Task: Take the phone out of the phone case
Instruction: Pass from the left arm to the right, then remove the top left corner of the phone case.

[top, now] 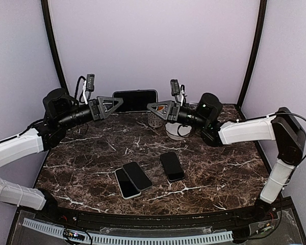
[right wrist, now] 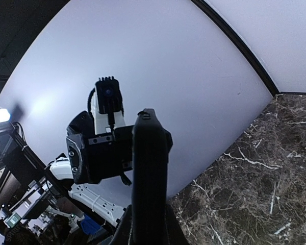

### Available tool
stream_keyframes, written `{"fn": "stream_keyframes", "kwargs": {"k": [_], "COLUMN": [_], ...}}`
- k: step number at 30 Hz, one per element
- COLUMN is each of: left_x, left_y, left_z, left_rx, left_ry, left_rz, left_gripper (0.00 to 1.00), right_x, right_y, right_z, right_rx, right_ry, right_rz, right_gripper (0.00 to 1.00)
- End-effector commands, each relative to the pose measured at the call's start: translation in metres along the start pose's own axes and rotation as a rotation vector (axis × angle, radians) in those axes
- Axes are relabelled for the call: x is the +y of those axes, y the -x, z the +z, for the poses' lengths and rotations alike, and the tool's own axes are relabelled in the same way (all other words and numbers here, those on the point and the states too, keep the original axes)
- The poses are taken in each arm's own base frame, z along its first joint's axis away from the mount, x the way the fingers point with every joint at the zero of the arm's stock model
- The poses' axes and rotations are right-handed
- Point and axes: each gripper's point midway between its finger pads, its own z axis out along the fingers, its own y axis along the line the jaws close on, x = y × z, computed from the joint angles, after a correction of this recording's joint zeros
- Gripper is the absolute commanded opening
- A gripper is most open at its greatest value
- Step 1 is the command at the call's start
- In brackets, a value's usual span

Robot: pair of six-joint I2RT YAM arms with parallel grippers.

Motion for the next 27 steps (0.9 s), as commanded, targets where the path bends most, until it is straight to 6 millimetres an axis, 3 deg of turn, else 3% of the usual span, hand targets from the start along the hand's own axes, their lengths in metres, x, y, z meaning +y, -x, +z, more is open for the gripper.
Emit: {"fn": "stream_keyframes", "kwargs": {"k": [1,7,8,19,23,27], "left_x": [0.002,-0.006,-0.005,-0.054,-0.05,-0.035], "left_y": [-0.007,-0.017,-0.026,-0.047,-0.054,-0.065], "left_z": [-0.028,-0.046,-0.048,-0.063,-0.063,-0.06], "left_rx": [0.07,0.204,0.252,0.376,0.396,0.393], "left_ry": [0.123,0.15,0.148,-0.142,-0.154,-0.137], "left_rz": [0.215,0.362,0.357,0.547,0.592,0.641], "left_gripper": [0.99,0.99,0.99,0.99,0.99,0.99], "right_x": [0.031,0.02,0.019,0.011,0.012,0.011], "right_y": [0.021,0.011,0.01,-0.031,-0.042,-0.049], "right_z": [-0.012,-0.014,-0.016,-0.04,-0.05,-0.052], "right_rx": [-0.02,0.086,0.095,0.274,0.29,0.338], "right_ry": [0.013,-0.089,-0.1,-0.102,-0.104,-0.107], "right_rz": [-0.175,-0.268,-0.299,-0.72,-0.851,-0.831], "right_gripper": [0.0,0.0,0.0,0.0,0.0,0.0]}}
